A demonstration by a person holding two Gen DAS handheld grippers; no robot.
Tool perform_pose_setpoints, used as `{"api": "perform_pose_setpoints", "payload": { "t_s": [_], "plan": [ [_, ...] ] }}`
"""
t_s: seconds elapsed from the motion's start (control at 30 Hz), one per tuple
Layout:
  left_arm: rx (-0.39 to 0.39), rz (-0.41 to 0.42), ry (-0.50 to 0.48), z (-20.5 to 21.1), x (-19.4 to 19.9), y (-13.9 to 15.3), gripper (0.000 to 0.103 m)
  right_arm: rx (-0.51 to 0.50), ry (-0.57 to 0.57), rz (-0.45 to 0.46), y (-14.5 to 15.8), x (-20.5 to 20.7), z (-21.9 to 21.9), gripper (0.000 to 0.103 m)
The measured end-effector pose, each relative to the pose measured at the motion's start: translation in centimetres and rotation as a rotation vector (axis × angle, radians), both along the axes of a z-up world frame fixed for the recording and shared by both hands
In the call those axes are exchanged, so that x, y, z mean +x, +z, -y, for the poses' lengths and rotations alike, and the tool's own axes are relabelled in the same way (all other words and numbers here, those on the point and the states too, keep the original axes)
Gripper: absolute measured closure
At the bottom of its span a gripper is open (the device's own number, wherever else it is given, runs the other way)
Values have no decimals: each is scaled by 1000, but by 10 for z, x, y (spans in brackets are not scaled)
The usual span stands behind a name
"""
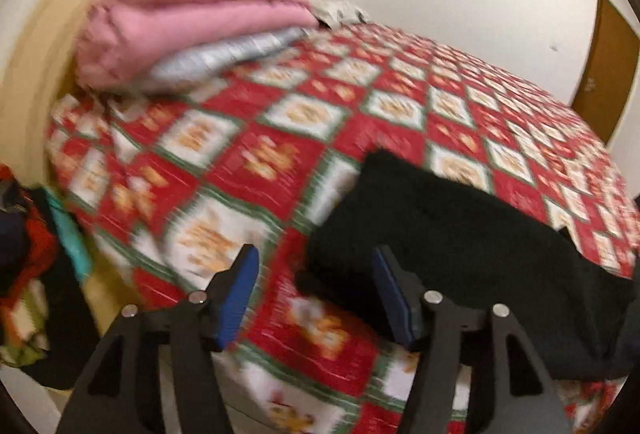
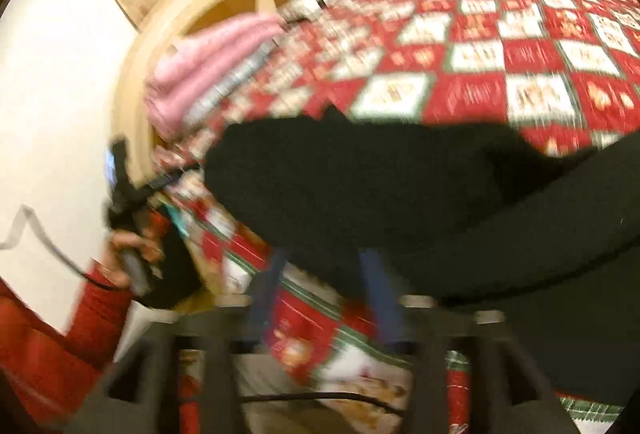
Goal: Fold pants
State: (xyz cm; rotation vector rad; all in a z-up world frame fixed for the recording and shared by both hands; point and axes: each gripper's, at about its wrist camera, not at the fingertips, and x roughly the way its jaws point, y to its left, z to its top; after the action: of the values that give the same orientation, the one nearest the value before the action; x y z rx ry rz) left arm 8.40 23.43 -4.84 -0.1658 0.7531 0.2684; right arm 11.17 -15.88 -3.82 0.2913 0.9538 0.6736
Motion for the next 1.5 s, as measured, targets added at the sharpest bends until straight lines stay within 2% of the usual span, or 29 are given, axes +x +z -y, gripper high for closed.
{"api": "perform_pose_setpoints", "payload": {
  "t_s": [0.07, 0.17, 0.2, 0.23, 0.27, 0.3, 0.33, 0.5, 0.67, 0.73, 0.8, 0.9, 1.0, 1.1, 1.2, 1.27, 1.33, 1.4, 1.47, 1.5],
  "plan": [
    [39, 37, -16, 5, 4, 11, 41, 51, -27, 57, 18, 4, 4, 26],
    [55, 56, -78, 21, 18, 13, 41, 45, -72, 140, 36, 21, -1, 26],
    [57, 53, -93, 27, 22, 12, 41, 13, -99, 154, 39, 31, -7, 29],
    [59, 51, -106, 33, 28, 10, 41, -12, -106, 168, 39, 41, -15, 42],
    [61, 48, -117, 39, 32, 6, 41, -29, -96, 179, 37, 52, -24, 48],
    [67, 35, -122, 45, 38, 1, 41, -66, -78, 178, 32, 68, -39, 58],
    [71, 26, -127, 48, 40, -2, 41, -96, -70, 169, 25, 75, -47, 62],
    [65, -71, -127, 54, 42, -33, 41, -138, -45, 81, -17, 120, -82, 63],
    [104, -59, -117, 58, 34, -39, 39, -174, -41, 65, -37, 153, -106, 64],
    [109, -57, -108, 59, 34, -39, 39, -162, -32, 41, -43, 162, -113, 78],
    [124, -59, -108, 61, 34, -39, 38, -175, -10, 33, -46, 164, -123, 87],
    [115, -59, -106, 61, 35, -40, 37, -219, -21, 54, -46, 158, -127, 95],
    [104, -55, -102, 60, 34, -40, 36, -157, -125, 24, -44, 168, -108, 97],
    [106, -51, -102, 59, 34, -41, 34, -107, -155, -35, -61, 177, -100, 97],
    [119, -40, -97, 59, 32, -42, 33, -160, -136, 19, -55, 173, -109, 96],
    [127, -48, -95, 60, 34, -39, 33, -147, -132, 15, -48, 173, -108, 95],
    [116, -60, -105, 59, 34, -34, 33, -85, -162, 15, -30, 170, -94, 95],
    [89, -43, -115, 59, 31, -27, 33, -56, -238, 87, -1, 160, -66, 95],
    [60, -5, -139, 64, 26, -17, 33, -71, -332, 151, 23, 150, -29, 93],
    [50, 13, -162, 70, 26, -13, 33, -104, -401, 174, 33, 145, -5, 81]
  ]
}}
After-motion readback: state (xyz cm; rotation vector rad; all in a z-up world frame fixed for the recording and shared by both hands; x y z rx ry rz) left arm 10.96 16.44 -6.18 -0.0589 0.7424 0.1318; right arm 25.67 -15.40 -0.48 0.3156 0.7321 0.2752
